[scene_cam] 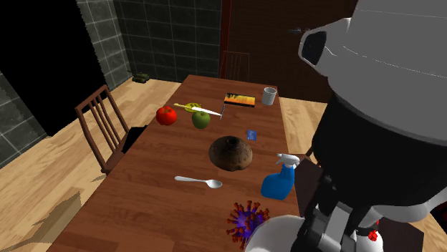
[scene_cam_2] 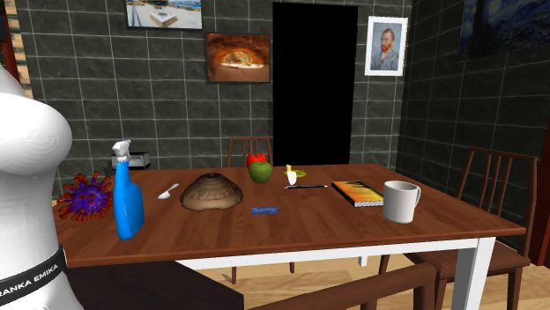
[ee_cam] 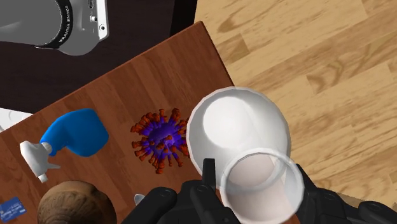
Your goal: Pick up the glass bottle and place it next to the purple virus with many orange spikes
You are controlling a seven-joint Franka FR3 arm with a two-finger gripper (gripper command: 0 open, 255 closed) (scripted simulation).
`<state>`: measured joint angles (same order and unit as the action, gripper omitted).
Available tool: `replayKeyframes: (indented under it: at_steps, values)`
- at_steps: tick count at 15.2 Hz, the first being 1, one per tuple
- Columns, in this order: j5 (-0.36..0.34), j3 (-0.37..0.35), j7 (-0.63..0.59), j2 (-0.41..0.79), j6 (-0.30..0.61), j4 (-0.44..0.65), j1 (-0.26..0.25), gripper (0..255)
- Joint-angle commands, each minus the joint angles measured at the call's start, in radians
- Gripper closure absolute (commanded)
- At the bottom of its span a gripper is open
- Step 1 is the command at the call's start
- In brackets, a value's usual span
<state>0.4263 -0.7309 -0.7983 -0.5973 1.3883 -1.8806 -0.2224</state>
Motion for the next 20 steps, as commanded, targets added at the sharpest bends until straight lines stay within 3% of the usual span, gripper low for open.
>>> replayKeyframes:
  at_steps: [1, 20]
  values:
    - [0.006, 0.000, 0.007, -0.012, 0.020, -0.031, -0.005, 255]
    - [0.070, -0.057, 0.053, -0.078, 0.245, -0.315, -0.038, 255]
